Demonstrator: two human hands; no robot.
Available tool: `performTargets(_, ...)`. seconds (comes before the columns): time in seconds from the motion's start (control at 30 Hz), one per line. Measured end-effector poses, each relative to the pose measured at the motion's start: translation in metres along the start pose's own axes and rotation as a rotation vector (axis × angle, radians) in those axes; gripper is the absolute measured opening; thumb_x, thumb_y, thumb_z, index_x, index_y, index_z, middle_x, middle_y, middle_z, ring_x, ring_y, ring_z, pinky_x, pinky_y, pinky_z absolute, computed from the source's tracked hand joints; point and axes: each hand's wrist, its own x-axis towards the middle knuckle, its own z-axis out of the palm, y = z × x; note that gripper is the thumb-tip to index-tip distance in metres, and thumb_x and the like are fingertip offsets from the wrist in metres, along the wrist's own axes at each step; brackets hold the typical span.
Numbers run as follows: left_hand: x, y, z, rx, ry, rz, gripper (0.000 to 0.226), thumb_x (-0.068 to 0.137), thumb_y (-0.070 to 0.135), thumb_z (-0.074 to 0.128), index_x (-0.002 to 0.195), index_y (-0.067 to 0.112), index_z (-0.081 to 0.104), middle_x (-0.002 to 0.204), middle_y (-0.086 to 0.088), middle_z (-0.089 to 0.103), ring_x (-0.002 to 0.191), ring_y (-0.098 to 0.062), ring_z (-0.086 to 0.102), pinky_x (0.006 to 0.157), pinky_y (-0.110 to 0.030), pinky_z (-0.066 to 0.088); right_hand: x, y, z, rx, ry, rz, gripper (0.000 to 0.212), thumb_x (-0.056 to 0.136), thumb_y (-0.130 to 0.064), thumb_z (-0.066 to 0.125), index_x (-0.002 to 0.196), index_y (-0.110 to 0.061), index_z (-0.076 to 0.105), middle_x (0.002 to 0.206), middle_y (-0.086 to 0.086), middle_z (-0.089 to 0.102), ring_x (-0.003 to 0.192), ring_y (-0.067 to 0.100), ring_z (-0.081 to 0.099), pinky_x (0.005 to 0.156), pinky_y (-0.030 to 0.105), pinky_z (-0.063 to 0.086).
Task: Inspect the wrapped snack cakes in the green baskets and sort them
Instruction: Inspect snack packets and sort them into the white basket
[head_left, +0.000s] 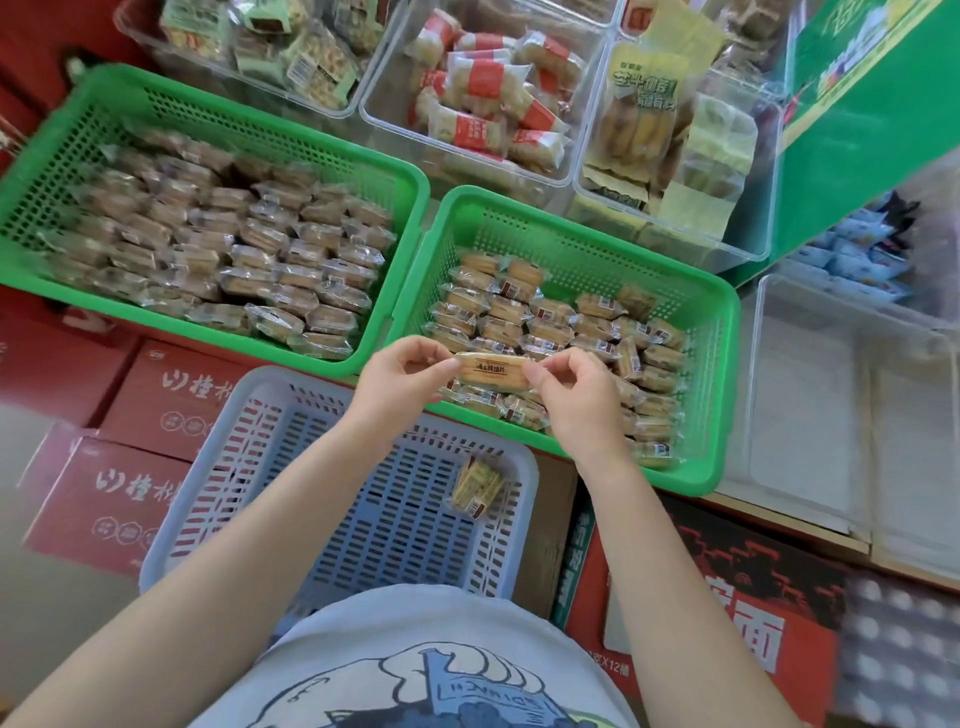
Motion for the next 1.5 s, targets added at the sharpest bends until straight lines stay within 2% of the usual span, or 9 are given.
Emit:
performTargets(0.13, 0.021, -0.015, -0.004, 0.553, 0.061, 0.269, 0.017, 0.099, 0.02, 0.061, 0.114, 0.015, 0.068, 0.117, 0.0, 0.063, 0.113, -0.016, 0.056, 0.099, -0.031, 0.044, 0.02, 0.01, 0.002, -0.11, -0.063, 0.026, 0.018, 0.099, -0.03, 0.059, 0.089, -0.015, 0.058, 0.099, -0.002, 0.051, 0.086, 0.014, 0.052, 0.068, 0.019, 0.041)
performTargets(0.37, 0.037, -0.047, 0.002, 1.23, -0.264, 0.399, 0.062, 0.104, 0.055, 0.018, 0.146, 0.024, 0.05, 0.163, -0.001, 0.032, 0.152, -0.018, 0.022, 0.124, -0.04, 0.003, 0.033, 0.026, 0.022, -0.115, -0.038, 0.017, 0.017, 0.098, -0.031, 0.06, 0.087, -0.018, 0.057, 0.1, 0.006, 0.055, 0.075, 0.012, 0.05, 0.067, 0.024, 0.037)
performTargets(0.47, 0.038, -0.051, 0.003, 1.264, -0.234, 0.42, 0.081, 0.093, 0.061, 0.001, 0.143, 0.025, 0.054, 0.16, 0.0, 0.037, 0.15, -0.018, 0.027, 0.123, -0.039, 0.004, 0.029, 0.027, 0.039, -0.291, -0.002, -0.118, 0.02, 0.097, -0.031, 0.061, 0.093, -0.012, 0.059, 0.099, 0.003, 0.047, 0.075, 0.013, 0.049, 0.064, 0.02, 0.039)
performTargets(0.63, 0.039, -0.053, 0.004, 1.284, -0.223, 0.432, 0.072, 0.098, 0.058, 0.01, 0.136, 0.023, 0.06, 0.158, -0.001, 0.041, 0.148, -0.019, 0.031, 0.122, -0.039, 0.007, 0.028, 0.023, 0.067, -0.606, 0.066, -0.312, 0.025, 0.092, -0.033, 0.069, 0.089, -0.011, 0.058, 0.09, 0.003, 0.04, 0.081, 0.019, 0.041, 0.054, 0.028, 0.034)
performTargets(0.8, 0.041, -0.056, 0.004, 1.289, -0.196, 0.44, 0.071, 0.098, 0.057, 0.012, 0.137, 0.019, 0.059, 0.153, -0.002, 0.048, 0.144, -0.021, 0.038, 0.119, -0.037, 0.006, 0.04, 0.026, 0.073, -0.645, -0.169, -0.155, 0.031, 0.101, -0.033, 0.053, 0.125, -0.015, 0.062, 0.12, 0.009, 0.054, 0.112, 0.026, 0.051, 0.08, 0.038, 0.048)
performTargets(0.87, 0.041, -0.057, 0.005, 1.287, -0.174, 0.441, 0.073, 0.097, 0.058, 0.012, 0.14, 0.017, 0.054, 0.151, -0.002, 0.049, 0.143, -0.02, 0.039, 0.119, -0.037, 0.009, 0.044, 0.024, 0.067, -0.705, -0.197, -0.189, 0.031, 0.104, -0.032, 0.045, 0.12, -0.016, 0.066, 0.115, 0.006, 0.06, 0.111, 0.025, 0.053, 0.088, 0.04, 0.049)
performTargets(1.13, 0.052, -0.046, 0.014, 1.347, -0.292, 0.407, 0.067, 0.1, 0.066, 0.009, 0.16, 0.036, 0.018, 0.17, -0.001, -0.002, 0.156, -0.02, -0.008, 0.125, -0.048, -0.001, 0.067, 0.019, 0.049, -0.654, -0.037, -0.191, 0.016, 0.099, -0.011, 0.052, 0.109, -0.007, 0.063, 0.104, 0.008, 0.061, 0.092, 0.026, 0.059, 0.075, 0.041, 0.053)
performTargets(1.33, 0.054, -0.046, 0.016, 1.377, -0.288, 0.407, 0.066, 0.101, 0.067, 0.012, 0.155, 0.037, 0.035, 0.17, -0.001, 0.001, 0.157, -0.022, 0.0, 0.124, -0.049, 0.004, 0.073, 0.031, 0.057, -0.818, -0.089, -0.206, 0.01, 0.094, -0.002, 0.057, 0.104, -0.006, 0.057, 0.102, 0.01, 0.056, 0.094, 0.029, 0.055, 0.065, 0.034, 0.039)
performTargets(1.5, 0.055, -0.047, 0.016, 1.385, -0.277, 0.42, 0.067, 0.1, 0.068, 0.01, 0.153, 0.038, 0.038, 0.17, -0.002, 0.004, 0.156, -0.024, 0.004, 0.123, -0.05, 0.007, 0.071, 0.033, 0.06, -0.791, -0.103, -0.2, 0.013, 0.095, -0.004, 0.056, 0.108, -0.006, 0.055, 0.108, 0.01, 0.053, 0.101, 0.027, 0.051, 0.07, 0.035, 0.043)
